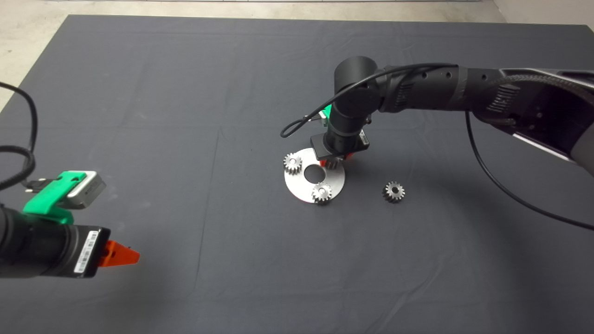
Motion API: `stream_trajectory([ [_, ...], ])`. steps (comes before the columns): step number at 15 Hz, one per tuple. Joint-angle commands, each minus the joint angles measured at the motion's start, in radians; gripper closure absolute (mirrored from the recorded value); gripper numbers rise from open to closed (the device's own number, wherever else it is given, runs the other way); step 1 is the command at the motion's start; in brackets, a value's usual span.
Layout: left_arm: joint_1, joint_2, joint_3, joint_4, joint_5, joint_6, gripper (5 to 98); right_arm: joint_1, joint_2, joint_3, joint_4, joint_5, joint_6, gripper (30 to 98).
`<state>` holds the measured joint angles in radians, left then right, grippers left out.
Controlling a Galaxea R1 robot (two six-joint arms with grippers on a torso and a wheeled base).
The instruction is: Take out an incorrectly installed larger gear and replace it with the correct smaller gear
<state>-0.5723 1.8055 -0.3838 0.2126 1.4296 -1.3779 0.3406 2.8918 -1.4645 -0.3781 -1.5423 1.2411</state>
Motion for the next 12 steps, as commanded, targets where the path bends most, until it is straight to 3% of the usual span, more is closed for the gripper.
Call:
stream_trajectory([
  [1,-0.014,-0.005,0.007,-0.01,0.003,0.002,29.2,0.015,0.005,0.004,-0.025,-0.005,-0.005,79.2],
  [12,-0.014,0.001,0.003,-0.01,0.002,0.003,29.2,0.015,0.005,0.004,-0.024,-0.007,-0.005,80.9],
])
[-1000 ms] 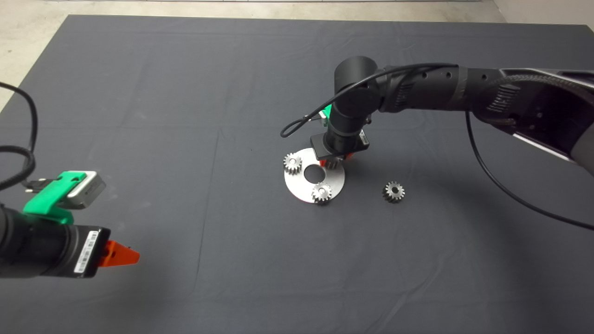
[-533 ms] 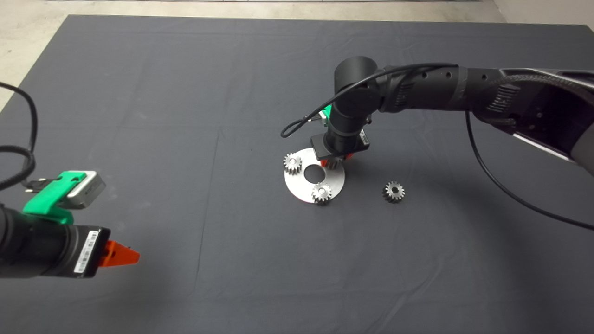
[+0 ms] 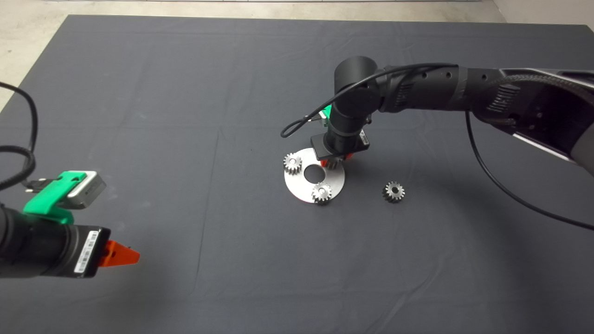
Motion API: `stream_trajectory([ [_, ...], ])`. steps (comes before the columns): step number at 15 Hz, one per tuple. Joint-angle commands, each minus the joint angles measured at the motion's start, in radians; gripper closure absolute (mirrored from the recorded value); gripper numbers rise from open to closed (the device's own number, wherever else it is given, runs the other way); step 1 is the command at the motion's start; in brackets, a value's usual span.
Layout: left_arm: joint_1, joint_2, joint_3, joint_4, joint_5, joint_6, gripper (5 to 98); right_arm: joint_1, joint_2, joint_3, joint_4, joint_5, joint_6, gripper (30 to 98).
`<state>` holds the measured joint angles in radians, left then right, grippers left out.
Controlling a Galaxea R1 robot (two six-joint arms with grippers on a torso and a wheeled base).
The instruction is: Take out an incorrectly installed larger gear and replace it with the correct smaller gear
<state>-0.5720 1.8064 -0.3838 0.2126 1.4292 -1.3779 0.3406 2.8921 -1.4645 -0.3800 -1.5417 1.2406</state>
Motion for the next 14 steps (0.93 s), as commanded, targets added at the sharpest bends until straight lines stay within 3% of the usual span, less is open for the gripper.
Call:
stream_trajectory([
  [1,-0.014,0.0,0.002,-0.01,0.002,0.003,29.2,0.015,0.005,0.004,-0.022,-0.009,-0.003,81.0],
  [9,-0.014,0.002,0.0,-0.01,0.002,0.002,29.2,0.036,0.003,0.034,-0.02,-0.015,-0.004,82.4],
  [14,-0.013,0.002,-0.01,-0.005,0.004,0.003,29.2,0.124,0.003,0.07,-0.014,-0.017,0.005,84.6],
])
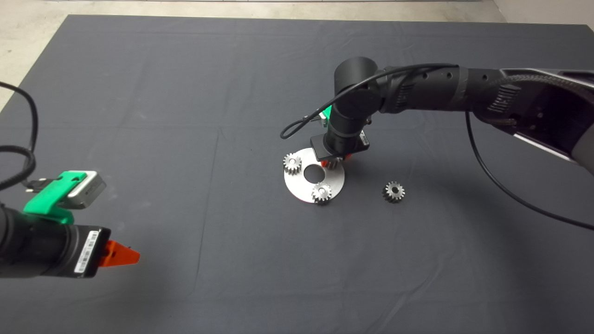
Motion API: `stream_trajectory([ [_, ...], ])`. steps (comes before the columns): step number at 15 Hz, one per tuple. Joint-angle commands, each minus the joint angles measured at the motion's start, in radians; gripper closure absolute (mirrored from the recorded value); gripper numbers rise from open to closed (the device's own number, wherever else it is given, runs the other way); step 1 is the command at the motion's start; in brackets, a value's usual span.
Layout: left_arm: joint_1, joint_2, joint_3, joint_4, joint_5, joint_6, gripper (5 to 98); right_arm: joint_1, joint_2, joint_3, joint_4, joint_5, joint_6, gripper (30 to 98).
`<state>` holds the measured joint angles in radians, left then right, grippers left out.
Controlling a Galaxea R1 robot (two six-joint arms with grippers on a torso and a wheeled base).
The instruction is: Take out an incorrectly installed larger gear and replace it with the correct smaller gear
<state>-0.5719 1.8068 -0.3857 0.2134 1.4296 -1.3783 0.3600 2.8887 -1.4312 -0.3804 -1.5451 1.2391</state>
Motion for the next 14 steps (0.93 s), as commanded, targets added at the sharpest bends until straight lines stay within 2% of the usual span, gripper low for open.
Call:
stream_trajectory([
  [1,-0.013,0.003,-0.017,-0.006,0.003,0.005,29.2,0.115,0.007,0.037,-0.013,-0.013,0.006,84.6],
  [9,-0.013,0.021,-0.034,-0.005,0.003,0.01,29.2,0.117,-0.01,0.039,-0.012,-0.023,0.003,84.5],
  [14,-0.013,0.02,-0.036,-0.005,0.003,0.018,29.2,0.113,-0.156,0.085,-0.017,-0.03,0.002,84.5],
])
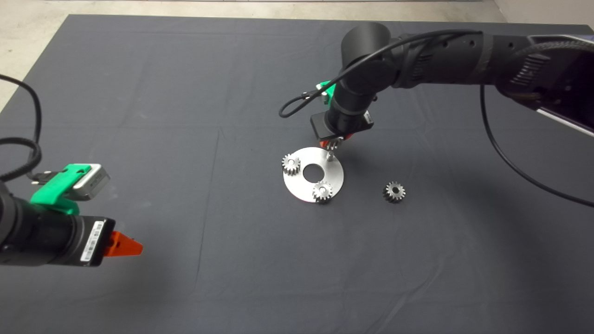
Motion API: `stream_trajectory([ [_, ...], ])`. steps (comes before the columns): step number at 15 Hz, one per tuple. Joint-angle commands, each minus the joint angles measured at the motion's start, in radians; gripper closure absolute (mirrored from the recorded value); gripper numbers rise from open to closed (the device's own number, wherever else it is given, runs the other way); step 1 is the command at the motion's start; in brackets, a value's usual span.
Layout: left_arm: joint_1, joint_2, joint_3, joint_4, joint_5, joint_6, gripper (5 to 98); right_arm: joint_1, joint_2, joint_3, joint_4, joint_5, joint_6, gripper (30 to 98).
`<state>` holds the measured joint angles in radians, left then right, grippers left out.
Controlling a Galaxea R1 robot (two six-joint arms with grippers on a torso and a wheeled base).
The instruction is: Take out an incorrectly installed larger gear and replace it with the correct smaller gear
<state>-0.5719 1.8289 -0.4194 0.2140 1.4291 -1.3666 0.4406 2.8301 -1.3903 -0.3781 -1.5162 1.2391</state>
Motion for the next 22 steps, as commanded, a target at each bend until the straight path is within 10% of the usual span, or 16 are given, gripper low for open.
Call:
stream_trajectory([
  [1,-0.013,-0.003,-0.002,-0.005,0.004,0.006,29.2,0.03,-0.117,0.061,-0.019,-0.069,0.0,84.5],
  [22,-0.013,-0.009,0.013,-0.01,0.005,-0.002,29.2,-0.031,-0.209,0.104,-0.021,-0.09,-0.001,82.8],
])
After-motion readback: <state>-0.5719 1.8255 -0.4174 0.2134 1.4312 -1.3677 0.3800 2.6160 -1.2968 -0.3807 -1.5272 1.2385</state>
